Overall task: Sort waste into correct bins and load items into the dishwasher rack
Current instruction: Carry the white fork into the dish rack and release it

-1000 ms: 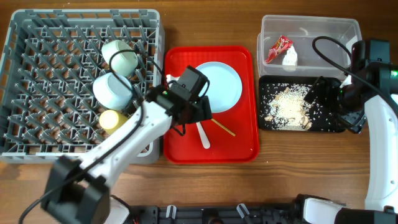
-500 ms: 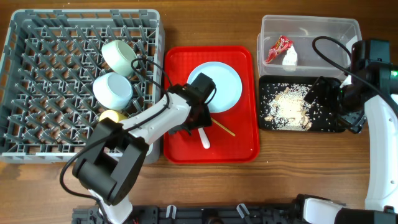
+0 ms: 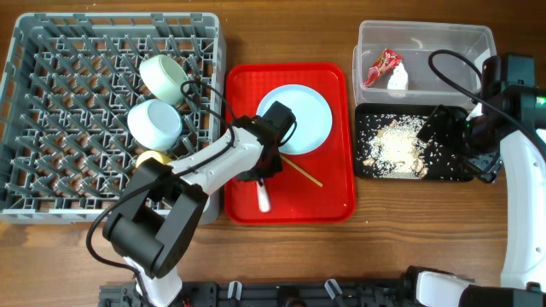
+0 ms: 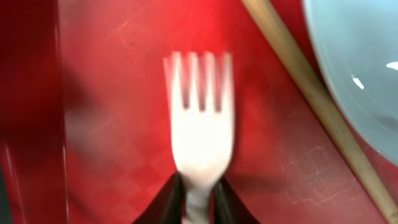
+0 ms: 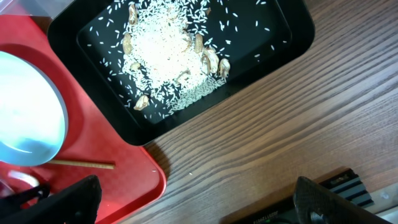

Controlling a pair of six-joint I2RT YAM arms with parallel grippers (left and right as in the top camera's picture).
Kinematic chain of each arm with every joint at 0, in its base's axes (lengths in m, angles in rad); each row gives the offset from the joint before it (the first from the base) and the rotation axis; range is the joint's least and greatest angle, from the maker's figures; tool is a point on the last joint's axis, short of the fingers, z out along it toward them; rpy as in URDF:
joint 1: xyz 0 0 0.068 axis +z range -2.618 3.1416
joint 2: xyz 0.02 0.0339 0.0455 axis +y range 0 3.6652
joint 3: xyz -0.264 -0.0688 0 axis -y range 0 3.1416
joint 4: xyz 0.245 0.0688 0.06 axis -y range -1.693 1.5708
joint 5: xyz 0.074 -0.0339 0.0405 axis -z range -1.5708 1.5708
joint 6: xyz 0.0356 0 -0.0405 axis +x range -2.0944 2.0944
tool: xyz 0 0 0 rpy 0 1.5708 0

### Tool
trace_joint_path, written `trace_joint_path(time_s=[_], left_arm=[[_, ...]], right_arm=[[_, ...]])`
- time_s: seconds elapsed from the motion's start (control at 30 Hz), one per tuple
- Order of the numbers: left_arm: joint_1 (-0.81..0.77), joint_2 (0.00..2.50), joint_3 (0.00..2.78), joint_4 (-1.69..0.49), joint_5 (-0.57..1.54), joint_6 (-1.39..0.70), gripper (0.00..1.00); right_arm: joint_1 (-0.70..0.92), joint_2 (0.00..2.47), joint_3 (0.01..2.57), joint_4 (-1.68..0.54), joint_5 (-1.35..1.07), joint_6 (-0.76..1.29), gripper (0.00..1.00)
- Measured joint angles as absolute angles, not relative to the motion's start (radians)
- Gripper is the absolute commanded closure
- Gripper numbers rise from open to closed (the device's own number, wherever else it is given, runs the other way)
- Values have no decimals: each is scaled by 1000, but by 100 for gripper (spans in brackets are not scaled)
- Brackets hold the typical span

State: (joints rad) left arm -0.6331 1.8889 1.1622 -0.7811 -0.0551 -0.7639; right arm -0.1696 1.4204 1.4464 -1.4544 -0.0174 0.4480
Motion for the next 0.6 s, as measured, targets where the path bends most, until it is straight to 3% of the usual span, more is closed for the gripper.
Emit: trace_joint_path(time_s=[0.1,0.6], left_arm=[[-633,1889,1162,-780,-55,-765,96],[-633,1831,1215,-868,-72,-717,96]], right_arm=[[-170,1420,1446,-1455,-17,448,0],[-169,1420,1446,-1456,-17,448,0]])
